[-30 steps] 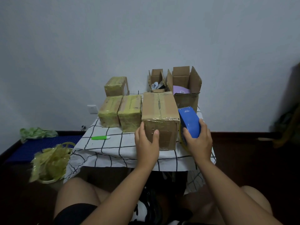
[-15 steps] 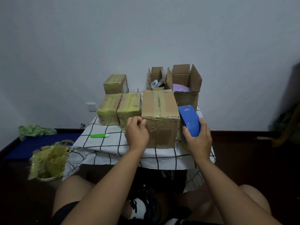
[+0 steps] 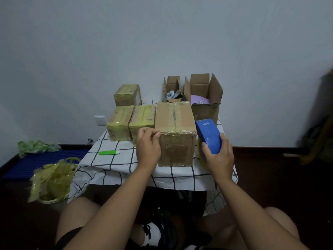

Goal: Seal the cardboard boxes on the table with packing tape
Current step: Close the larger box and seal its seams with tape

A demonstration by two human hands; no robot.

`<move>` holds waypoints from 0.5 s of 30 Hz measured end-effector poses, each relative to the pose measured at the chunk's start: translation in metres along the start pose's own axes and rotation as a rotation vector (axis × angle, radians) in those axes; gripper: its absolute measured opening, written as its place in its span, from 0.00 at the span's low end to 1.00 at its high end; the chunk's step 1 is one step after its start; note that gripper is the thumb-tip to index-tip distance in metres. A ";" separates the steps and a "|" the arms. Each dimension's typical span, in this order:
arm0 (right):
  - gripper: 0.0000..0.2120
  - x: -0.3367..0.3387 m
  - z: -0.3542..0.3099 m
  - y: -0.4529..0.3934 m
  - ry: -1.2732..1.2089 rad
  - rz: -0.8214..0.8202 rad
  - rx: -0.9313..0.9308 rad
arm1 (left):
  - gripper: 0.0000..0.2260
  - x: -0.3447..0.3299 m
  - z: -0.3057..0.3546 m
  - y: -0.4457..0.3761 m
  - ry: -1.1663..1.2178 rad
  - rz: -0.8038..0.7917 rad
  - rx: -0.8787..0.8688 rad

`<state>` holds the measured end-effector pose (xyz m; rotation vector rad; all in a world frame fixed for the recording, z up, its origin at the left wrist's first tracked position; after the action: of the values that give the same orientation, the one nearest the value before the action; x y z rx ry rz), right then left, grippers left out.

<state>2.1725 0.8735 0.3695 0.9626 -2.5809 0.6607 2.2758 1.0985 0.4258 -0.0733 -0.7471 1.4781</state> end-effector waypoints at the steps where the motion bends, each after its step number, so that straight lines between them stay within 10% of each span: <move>1: 0.32 0.000 0.000 0.000 -0.001 -0.001 0.001 | 0.04 0.001 -0.001 -0.004 -0.022 -0.018 -0.009; 15: 0.33 0.000 0.000 -0.001 0.000 -0.011 0.008 | 0.07 0.005 0.006 -0.011 -0.213 -0.085 -0.184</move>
<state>2.1733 0.8732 0.3697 0.9786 -2.5729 0.6694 2.2820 1.0994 0.4374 -0.0234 -1.0458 1.3464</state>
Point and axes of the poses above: each hand's wrist, its own y-axis away from the middle knuckle, its own x-axis out of the back of the hand, z = x × y, the point moved 5 cm from there along -y, towards the middle knuckle, and after that the axes turned 7 degrees about -z, right-handed, at the moved point
